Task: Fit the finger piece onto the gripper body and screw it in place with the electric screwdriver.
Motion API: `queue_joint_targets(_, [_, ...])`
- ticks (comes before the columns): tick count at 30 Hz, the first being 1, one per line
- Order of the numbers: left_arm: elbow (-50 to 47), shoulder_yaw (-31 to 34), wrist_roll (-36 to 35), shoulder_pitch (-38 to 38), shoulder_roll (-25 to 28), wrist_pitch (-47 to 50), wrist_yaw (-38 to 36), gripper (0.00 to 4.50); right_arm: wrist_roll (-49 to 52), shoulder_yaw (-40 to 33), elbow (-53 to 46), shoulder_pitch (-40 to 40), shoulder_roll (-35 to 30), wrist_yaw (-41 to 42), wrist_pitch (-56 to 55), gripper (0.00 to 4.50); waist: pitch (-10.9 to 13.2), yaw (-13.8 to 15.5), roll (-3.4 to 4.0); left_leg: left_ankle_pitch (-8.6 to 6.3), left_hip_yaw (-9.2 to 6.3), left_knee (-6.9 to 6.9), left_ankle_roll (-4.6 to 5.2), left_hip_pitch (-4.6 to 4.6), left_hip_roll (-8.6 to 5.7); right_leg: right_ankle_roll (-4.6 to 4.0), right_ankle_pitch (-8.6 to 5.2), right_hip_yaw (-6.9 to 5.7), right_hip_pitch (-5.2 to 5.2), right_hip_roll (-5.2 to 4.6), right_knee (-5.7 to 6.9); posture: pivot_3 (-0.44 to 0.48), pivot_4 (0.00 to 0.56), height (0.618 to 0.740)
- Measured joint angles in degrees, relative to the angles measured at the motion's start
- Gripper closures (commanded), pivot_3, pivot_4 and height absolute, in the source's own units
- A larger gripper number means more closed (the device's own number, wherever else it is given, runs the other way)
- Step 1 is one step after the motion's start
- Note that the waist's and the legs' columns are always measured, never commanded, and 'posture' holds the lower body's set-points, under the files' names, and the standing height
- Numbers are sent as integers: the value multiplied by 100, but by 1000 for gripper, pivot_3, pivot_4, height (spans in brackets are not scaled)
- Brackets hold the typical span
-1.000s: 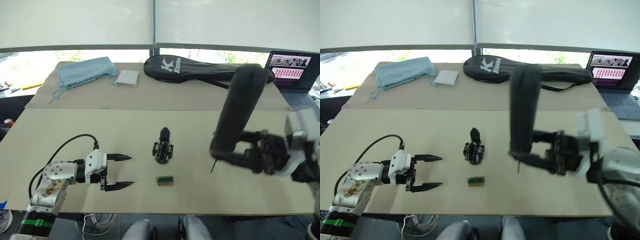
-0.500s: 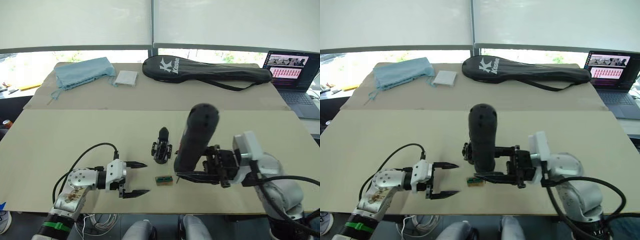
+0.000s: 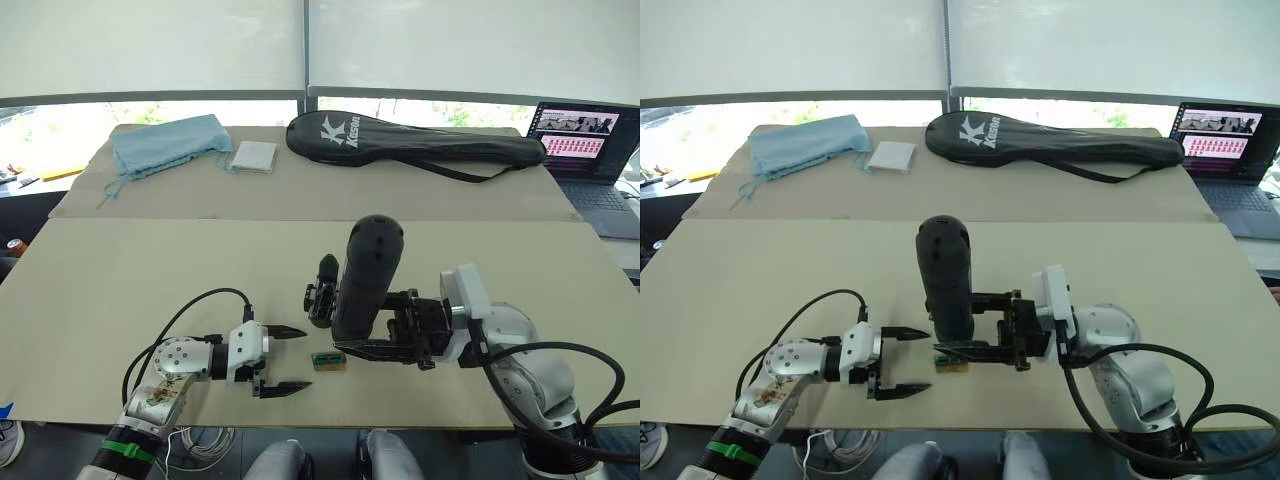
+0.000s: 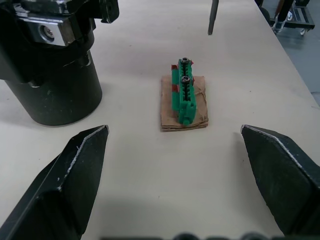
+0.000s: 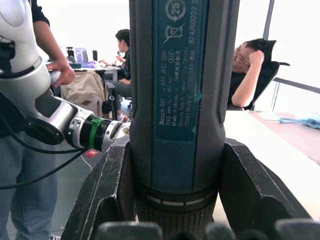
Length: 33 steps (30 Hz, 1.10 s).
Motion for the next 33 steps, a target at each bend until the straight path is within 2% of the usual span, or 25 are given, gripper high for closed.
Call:
queue_joint_targets(11, [110,-352,163,-338,-267,177,-18,0,-170,48,342,-215,-24,118,-240,2584,-4,30,4,0,-1,3,2,2,-3,3,1,0,6,-2,0,0,150,740])
queue_joint_targets(33, [35,-409,224,-284,-364,267,51,0,-174,223,603,-310,-44,264,-308,2584,-12,41,12,0,-4,3,3,3,-3,3,1,3,9,-6,-2,0,150,740])
